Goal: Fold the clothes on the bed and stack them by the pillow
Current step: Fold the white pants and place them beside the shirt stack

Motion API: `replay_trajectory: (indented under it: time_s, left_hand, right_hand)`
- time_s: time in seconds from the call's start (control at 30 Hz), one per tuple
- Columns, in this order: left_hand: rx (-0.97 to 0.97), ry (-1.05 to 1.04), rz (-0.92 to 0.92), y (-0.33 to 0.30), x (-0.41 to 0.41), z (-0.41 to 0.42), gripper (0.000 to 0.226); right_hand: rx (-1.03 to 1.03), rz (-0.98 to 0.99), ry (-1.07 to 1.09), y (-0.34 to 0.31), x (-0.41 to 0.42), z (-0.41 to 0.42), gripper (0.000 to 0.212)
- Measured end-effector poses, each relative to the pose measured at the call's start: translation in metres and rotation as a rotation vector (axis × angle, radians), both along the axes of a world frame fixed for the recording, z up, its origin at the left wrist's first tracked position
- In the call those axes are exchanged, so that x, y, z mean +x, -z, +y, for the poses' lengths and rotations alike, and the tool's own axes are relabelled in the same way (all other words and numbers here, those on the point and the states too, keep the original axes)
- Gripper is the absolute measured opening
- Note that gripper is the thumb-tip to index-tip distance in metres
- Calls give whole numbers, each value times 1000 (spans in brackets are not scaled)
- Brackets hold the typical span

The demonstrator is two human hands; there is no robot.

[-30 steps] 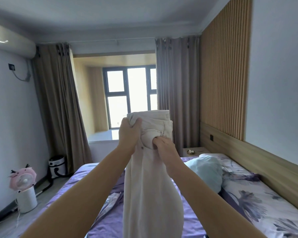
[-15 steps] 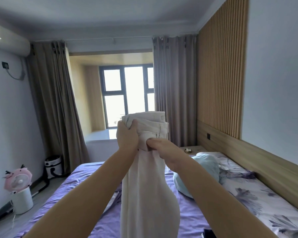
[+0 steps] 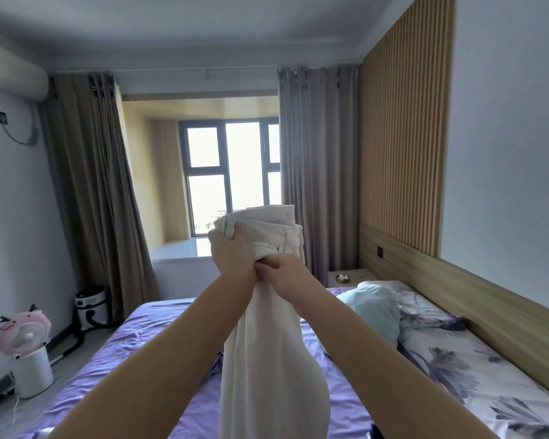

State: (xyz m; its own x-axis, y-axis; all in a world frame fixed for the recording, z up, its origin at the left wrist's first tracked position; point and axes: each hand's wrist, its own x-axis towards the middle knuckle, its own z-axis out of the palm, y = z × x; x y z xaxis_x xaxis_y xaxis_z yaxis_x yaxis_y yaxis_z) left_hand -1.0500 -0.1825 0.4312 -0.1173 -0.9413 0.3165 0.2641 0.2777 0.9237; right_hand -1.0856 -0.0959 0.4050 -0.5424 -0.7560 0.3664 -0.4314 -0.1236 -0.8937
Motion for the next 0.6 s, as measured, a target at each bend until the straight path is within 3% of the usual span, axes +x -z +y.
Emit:
replay_trajectory:
  time_s: [0.27,0.47,0.6]
  left_hand:
    - [12,15,-12,1,-3,-5,35]
    - [9,5,-7,-5,-5,-11,27]
    - [-45,29,1,-5,-10,-13,21]
  right_hand:
    - [-9,60,77,3,-5,-1,14]
    - [28,219,535,17,-24,-1,22]
    - [51,239,643,19,-32,7,23]
